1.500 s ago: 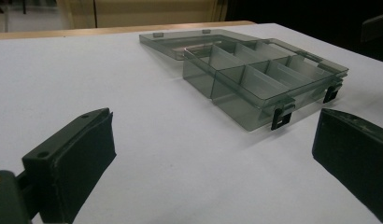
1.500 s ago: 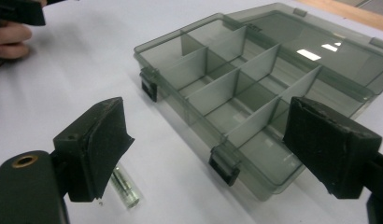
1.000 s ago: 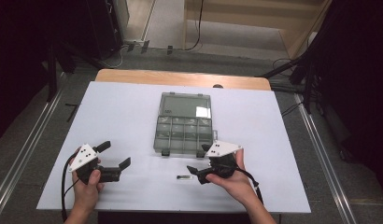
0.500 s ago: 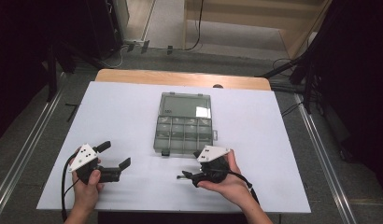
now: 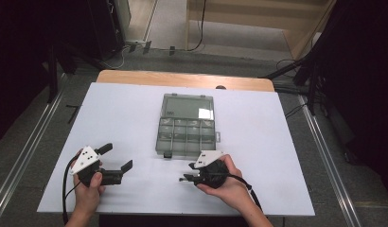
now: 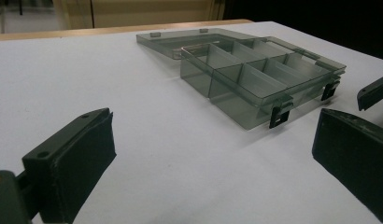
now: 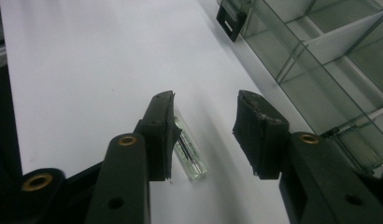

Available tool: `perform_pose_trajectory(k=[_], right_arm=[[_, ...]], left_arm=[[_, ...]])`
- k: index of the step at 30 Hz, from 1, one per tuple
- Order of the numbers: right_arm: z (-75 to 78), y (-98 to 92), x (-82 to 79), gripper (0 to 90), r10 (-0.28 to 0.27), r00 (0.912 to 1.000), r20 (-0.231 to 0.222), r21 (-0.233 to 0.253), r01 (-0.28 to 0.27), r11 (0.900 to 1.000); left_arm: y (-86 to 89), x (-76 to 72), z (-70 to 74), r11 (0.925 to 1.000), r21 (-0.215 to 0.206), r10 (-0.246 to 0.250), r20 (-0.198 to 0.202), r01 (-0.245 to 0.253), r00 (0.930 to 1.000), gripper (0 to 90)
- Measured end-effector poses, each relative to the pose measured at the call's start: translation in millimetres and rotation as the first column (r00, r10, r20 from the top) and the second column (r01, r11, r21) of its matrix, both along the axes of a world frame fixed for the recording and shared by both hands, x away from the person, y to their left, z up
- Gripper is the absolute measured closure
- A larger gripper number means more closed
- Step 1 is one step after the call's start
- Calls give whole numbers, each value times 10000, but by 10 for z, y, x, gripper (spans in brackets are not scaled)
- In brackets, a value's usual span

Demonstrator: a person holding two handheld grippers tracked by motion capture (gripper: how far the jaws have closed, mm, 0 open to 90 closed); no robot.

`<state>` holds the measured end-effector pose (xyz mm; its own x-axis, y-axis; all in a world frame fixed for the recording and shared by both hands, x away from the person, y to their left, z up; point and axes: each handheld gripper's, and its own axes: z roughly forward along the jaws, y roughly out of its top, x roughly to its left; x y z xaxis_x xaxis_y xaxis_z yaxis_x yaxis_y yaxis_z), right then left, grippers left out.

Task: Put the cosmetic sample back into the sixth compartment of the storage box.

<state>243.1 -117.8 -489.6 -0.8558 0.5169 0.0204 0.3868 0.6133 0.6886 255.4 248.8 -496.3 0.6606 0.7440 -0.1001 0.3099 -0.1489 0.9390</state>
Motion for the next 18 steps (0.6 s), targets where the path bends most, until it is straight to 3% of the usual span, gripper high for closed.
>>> perform_pose_trajectory(k=[4, 12, 18], right_arm=[[-17, 4, 31, 651, 379, 9989, -277, 0, -379, 9993], [-48, 25, 56, 694, 828, 9965, -123, -468, -833, 9954], [-35, -5, 59, 686, 1098, 9919, -632, -316, -1119, 9932]], left_arm=[[-1, -1, 0, 10000, 25, -5, 3, 5, 10000, 0], [-5, -1, -1, 10000, 73, -24, 11, 24, 10000, 0], [-8, -3, -1, 10000, 66, -42, 32, 42, 10000, 0]])
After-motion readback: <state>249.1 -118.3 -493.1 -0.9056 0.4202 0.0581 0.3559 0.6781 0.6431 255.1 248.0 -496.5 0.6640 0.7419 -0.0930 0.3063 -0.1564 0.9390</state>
